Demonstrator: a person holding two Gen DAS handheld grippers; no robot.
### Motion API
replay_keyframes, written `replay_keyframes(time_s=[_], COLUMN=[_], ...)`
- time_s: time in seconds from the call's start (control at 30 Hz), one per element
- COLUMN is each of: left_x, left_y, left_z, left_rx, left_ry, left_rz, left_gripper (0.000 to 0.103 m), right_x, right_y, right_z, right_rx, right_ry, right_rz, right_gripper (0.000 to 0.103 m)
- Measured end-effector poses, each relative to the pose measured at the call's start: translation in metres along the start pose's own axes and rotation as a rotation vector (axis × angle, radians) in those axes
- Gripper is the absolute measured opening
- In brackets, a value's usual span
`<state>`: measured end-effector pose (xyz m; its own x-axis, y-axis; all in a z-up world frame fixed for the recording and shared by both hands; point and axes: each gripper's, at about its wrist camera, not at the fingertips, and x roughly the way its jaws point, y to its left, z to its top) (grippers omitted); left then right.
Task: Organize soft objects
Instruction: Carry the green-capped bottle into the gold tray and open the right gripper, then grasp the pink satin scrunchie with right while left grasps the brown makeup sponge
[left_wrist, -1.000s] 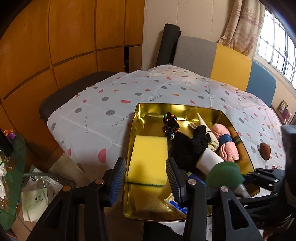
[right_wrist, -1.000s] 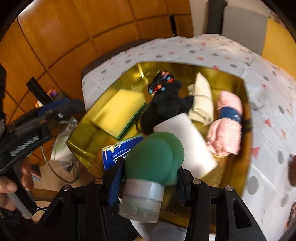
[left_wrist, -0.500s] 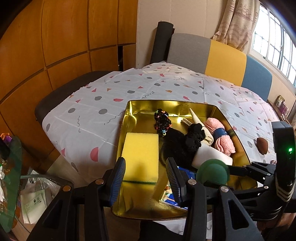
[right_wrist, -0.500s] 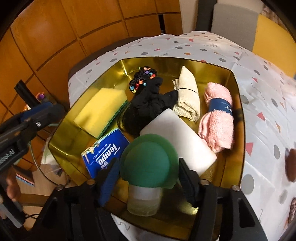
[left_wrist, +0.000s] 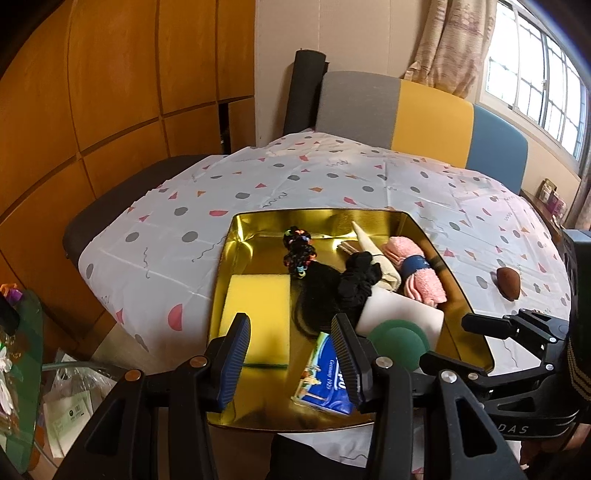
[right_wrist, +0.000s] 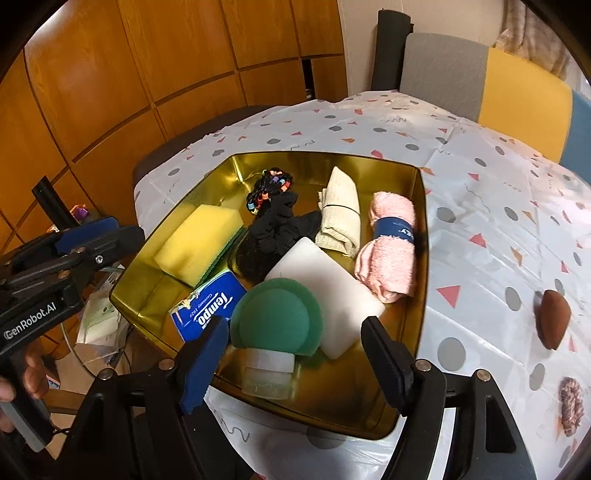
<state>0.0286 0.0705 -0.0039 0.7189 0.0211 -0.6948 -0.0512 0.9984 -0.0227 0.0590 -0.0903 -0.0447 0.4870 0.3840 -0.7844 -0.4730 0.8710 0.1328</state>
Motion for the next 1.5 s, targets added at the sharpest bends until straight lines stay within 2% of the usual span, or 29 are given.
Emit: replay_keyframes(time_s=[0.3, 0.4, 0.6, 0.7, 0.9, 1.07, 1.17, 1.23, 1.3, 1.37, 1.5], left_x=[-0.006, -0.006, -0.005, -0.004, -0.004, -0.002, -0.001, 0.001, 0.005, 0.01, 0.023], left_y=[-0.018, -0.027, -0.052, -0.067, -0.098, -0.124, -0.143, -0.157, -0.177, -0.195, -0.226], left_z=[0.002, 0.003, 0.005, 0.005, 0.006, 0.012, 0.018, 0.021, 0.024, 0.025, 0.026], left_rx=[0.048, 0.073, 0.134, 0.172, 0.236, 0.259, 0.275, 0.284, 0.304, 0.329, 0.347], left_ry=[-0.013, -0.014, -0.007, -0.006, 0.003, 0.03, 0.042, 0.059, 0.078, 0.09, 0.14], left_rz=[-0.032, -0.043, -0.074, -0.101, -0.166, -0.235, -0.278, -0.308, -0.351, -0.358, -0.404], left_gripper=[0.046, 0.046, 0.046, 0.046, 0.046, 0.046, 0.046, 0.046, 0.046, 0.046, 0.046], right_x=[-0.024, -0.037, -0.062, -0.076, -0.107, -0.128, -0.134, -0.133, -0.133, -0.127, -0.099], right_y=[-0.022, -0.038, -0.086, -0.123, -0.206, -0.286, -0.322, -0.335, -0.341, -0.339, -0.328], right_z=[-0.004, -0.006, -0.016, -0.027, -0.057, -0.089, -0.111, -0.121, -0.122, -0.121, -0.109], right_rx=[0.039, 0.068, 0.144, 0.204, 0.377, 0.613, 0.772, 0.853, 0.862, 0.842, 0.719], right_ry=[-0.053, -0.073, -0.096, -0.094, -0.097, -0.119, -0.155, -0.147, -0.153, -0.132, -0.008], right_rz=[-0.039, -0.057, -0.137, -0.199, -0.327, -0.41, -0.408, -0.395, -0.402, -0.388, -0.404], right_gripper=[0.078, 0.083, 0.083, 0.083, 0.083, 0.083, 0.083, 0.083, 0.083, 0.083, 0.082])
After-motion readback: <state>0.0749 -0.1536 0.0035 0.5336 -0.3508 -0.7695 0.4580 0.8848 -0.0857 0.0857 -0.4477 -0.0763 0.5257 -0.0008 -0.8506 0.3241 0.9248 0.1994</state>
